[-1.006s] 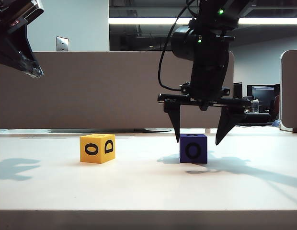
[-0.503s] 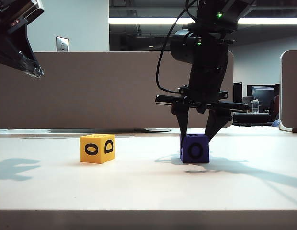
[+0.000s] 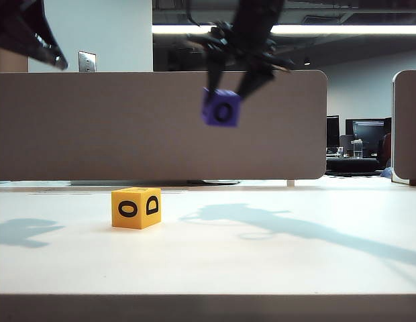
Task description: Stack the letter block on the right onto the letter block on the left.
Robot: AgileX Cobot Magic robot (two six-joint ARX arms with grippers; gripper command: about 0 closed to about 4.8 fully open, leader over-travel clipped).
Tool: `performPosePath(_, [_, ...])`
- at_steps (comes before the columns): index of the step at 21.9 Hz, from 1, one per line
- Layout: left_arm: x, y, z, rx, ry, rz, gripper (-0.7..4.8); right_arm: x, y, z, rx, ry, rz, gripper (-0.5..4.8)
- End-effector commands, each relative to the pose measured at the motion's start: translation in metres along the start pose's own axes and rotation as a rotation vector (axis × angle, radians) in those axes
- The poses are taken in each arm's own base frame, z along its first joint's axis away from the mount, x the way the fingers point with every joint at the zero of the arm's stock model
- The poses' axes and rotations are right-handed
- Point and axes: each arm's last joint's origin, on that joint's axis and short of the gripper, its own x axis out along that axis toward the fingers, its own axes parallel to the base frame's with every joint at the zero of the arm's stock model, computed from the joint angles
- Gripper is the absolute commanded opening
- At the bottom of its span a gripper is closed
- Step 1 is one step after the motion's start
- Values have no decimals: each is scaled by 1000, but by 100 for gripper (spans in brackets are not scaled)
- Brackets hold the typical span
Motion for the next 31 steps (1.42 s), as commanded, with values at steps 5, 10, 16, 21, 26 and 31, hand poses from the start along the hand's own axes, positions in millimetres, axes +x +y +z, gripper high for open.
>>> performPosePath(5, [-8, -4, 11, 25, -39, -7, -5, 2, 58, -13, -239, -11, 101, 219])
performPosePath(10, [-8, -4, 11, 39, -39, 5, -5, 29, 87, -31, -416, 24, 138, 221])
performPosePath(16, [-8, -4, 9, 60, -22, 8, -5, 65, 97, -48, -442, 91, 140, 223])
performPosePath(21, [-8, -4, 8, 56, -13, 8, -5, 75, 97, -53, -443, 122, 151, 302])
performPosePath(26, [-8, -4, 8, 79, -12, 22, -5, 76, 99, -52, -440, 112, 178, 347])
performPosePath(31, [-8, -3, 8, 78, -12, 30, -5, 57, 99, -38, -434, 77, 186, 474])
